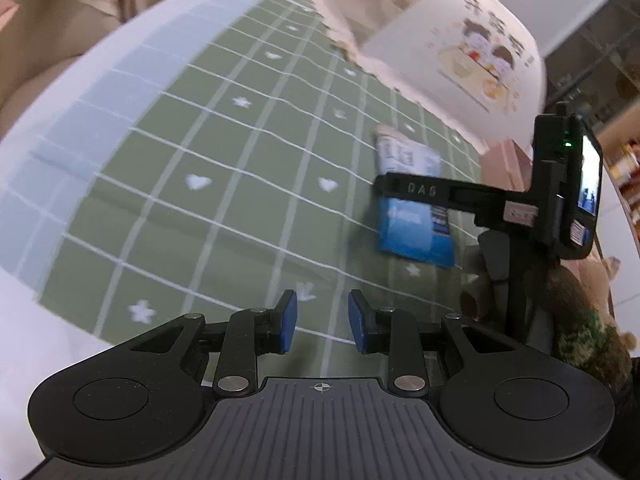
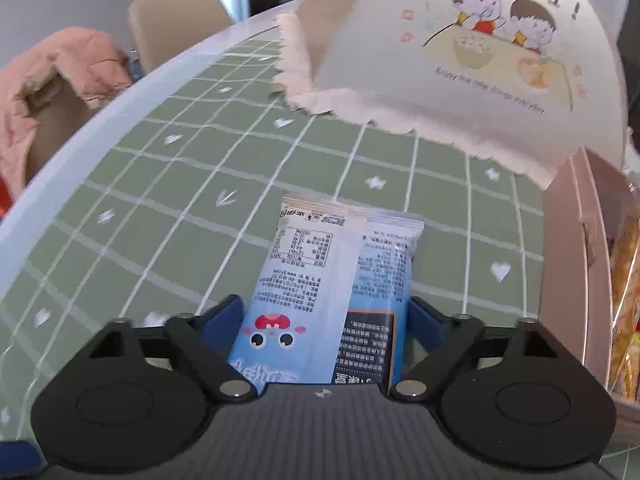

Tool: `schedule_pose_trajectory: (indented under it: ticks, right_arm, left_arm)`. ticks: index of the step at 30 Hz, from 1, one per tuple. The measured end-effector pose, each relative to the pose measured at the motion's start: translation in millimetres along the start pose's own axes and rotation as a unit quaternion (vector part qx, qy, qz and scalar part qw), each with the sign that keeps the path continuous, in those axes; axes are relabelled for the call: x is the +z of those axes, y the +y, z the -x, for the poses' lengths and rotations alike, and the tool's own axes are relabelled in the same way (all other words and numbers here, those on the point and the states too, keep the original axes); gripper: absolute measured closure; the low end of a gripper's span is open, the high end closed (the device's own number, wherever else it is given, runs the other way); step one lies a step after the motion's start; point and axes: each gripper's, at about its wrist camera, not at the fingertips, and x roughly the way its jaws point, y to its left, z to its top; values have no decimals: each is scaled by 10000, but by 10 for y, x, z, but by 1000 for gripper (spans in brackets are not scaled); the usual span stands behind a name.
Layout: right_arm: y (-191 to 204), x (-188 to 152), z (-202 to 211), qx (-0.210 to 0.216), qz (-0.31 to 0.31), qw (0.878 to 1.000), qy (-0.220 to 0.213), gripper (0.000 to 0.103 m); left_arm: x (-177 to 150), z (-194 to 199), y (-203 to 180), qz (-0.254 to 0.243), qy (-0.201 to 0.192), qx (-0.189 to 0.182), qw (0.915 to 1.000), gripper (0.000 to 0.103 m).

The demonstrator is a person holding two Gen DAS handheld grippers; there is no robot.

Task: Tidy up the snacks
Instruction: 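Grasp the blue snack bar with the right tool, then grasp the red stick packet with the left tool while the right holds the blue bar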

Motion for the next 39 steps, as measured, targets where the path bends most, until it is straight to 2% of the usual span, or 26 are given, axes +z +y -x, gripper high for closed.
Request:
schedule_pose_trajectory:
  ticks: [2,3,6,9,11,15,17,20,24,26,28,31,33,35,36,39]
  right_arm:
    - [-44,-118,196,145,105,9998,-82,35]
    - [-74,-185,318,171,162,9996,-121,36]
    - [-254,-498,798,44,272,9988,-406,36]
    - [-548,-852,1200,-274,106,9982,-529,36]
    - [-762,-1083,1410,-647,-83,9960,-606,36]
    - [-997,-1497,1622,-1800,50,9822,-532,36]
    - [-1052,-1626,1606,-2164,220,9752,-406,36]
    - [-1077,-1742,1479,-2470,436,9677,-261,36]
    - [-1036,-1770,1362,-2395,414,9698,-207,36]
    - [-951,-1696,1368,-1936,204,9805,-260,36]
    - [-859,-1686,1393,-1291,-77,9912,-283,36]
    - [-749,-1676,1343,-776,-349,9959,-318,35]
    - [-719,-1696,1327,-806,-481,9950,-353,34]
    - [-760,-1736,1344,-896,-661,9932,-353,30]
    - [-804,-1754,1352,-954,-746,9921,-328,26]
    - [-948,-1849,1392,-1145,-910,9888,-288,24]
  left_arm:
    - [4,-45,-94,-130,65,-38,9999,71]
    - [2,-70,-151,-201,100,-63,9997,71]
    - [-30,-143,-341,-437,201,-196,9986,71]
    - [-118,-263,-551,-706,384,-361,9961,71]
    - [-213,-352,-700,-887,543,-485,9934,71]
    - [-431,-533,-1011,-1232,911,-758,9853,71]
    - [-519,-621,-1156,-1431,1067,-864,9801,71]
    - [-624,-689,-1324,-1652,1256,-953,9736,72]
    - [-703,-676,-1401,-1796,1296,-901,9710,72]
    - [-696,-647,-1365,-1735,1234,-819,9736,72]
    - [-676,-617,-1326,-1661,1168,-720,9765,72]
    - [-615,-574,-1281,-1669,1035,-596,9787,72]
    - [-614,-542,-1317,-1878,898,-444,9771,72]
    - [-615,-536,-1408,-2208,759,-244,9721,72]
    - [-634,-542,-1467,-2385,693,-137,9686,72]
    - [-716,-616,-1659,-2871,520,174,9563,72]
